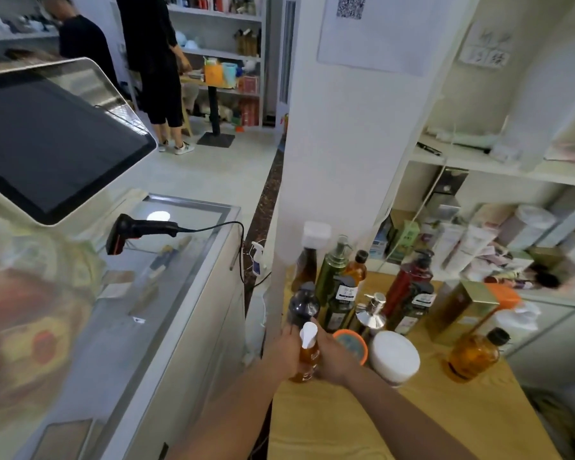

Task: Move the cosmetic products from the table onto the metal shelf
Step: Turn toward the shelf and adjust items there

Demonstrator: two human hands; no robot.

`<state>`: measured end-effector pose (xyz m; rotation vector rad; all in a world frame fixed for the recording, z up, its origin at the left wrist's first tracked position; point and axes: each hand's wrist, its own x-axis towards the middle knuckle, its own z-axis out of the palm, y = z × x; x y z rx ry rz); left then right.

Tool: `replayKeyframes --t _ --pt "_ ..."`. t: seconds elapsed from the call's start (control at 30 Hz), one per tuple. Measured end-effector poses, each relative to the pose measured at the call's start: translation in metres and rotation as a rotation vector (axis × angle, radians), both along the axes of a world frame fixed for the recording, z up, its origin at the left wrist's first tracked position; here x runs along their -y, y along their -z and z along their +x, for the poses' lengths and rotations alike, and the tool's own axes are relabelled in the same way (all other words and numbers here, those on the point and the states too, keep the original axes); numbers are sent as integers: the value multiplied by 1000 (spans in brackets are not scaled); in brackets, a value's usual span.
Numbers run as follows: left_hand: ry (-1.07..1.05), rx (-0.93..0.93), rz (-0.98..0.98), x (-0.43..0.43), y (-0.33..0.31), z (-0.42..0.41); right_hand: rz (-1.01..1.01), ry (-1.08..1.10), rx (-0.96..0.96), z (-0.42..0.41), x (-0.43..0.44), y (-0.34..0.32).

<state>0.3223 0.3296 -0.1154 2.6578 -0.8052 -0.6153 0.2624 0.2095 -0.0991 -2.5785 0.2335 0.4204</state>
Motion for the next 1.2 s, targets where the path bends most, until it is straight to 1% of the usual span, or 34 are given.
replayKeyframes --t 0.07,0.17,0.33,0.47,0.57,0.6,0.67,0.77,0.9,1.0,1.07,1.13,1.2 --pt "-59 -68 -78 1 2 0 43 41 -7 0 -1 1" --pt "-104 -90 -160 3 2 -3 85 93 -11 -1 -3 -1" --pt "-85 -21 -127 0 -4 -20 87 81 -51 -15 2 0" --pt "-10 -39 -104 -6 -12 -35 99 70 -66 -40 2 -8" --pt "55 -100 -120 -6 -35 -43 123 114 -52 -69 4 -14" --pt "75 -124 -132 -4 -46 -45 149 146 -52 -80 7 -14" --pt "129 -190 -157 4 -70 -52 276 236 -38 -106 15 -15" --pt "216 -279 -201 26 -108 -79 471 392 -8 -156 27 -23" --pt "367 -285 -210 71 -135 -143 663 632 93 -242 47 -40" --pt "523 -337 -189 108 -151 -215 724 799 185 -323 62 -55" --pt "624 -354 -211 134 -155 -269 761 917 266 -383 68 -66" --pt "719 -372 -192 158 -159 -329 743 1037 343 -446 73 -76" --pt "830 -383 -160 183 -161 -390 684 1151 411 -510 79 -77"
